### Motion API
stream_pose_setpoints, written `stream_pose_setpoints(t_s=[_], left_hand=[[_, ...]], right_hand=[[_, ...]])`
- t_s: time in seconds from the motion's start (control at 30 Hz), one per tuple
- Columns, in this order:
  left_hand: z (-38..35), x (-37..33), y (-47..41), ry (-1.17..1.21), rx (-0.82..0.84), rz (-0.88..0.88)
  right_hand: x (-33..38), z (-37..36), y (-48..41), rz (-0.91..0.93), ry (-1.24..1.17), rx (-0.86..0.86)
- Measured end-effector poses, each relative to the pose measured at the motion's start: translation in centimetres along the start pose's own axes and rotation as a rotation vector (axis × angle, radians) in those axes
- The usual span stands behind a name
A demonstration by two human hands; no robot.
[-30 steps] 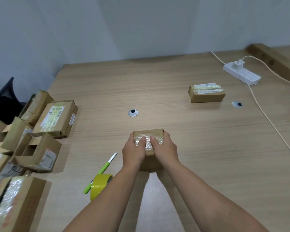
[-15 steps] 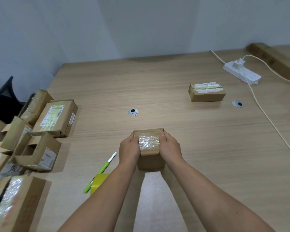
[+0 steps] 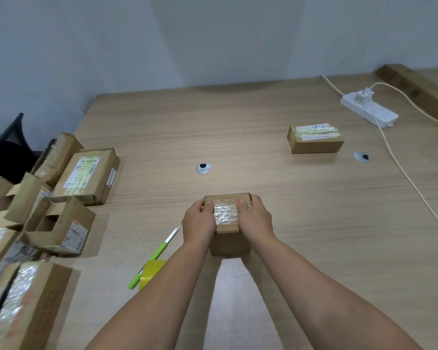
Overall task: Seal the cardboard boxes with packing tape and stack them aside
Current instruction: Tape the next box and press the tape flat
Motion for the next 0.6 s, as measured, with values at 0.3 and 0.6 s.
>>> stream_pose_setpoints(t_s=[0.3,0.6], left_hand=[[-0.7,1.1,0.4,-0.039,0.132,0.010],[-1.0,1.2,0.9,-0.021,0.267,-0.028]], right_hand=[[-1.1,0.3,0.2,0.029,-0.053,0.051],[-1.5,-0.5,1.1,0.092,-0.133,0.087]])
Point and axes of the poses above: each hand's wrist, its own y-axis away from the middle knuckle, its own z-axis out of the back of the hand, x = y × z, the point moved 9 cm from there along -y, towards the middle knuckle, and after that the axes turned 5 degrees about x, right-handed, at the moved point
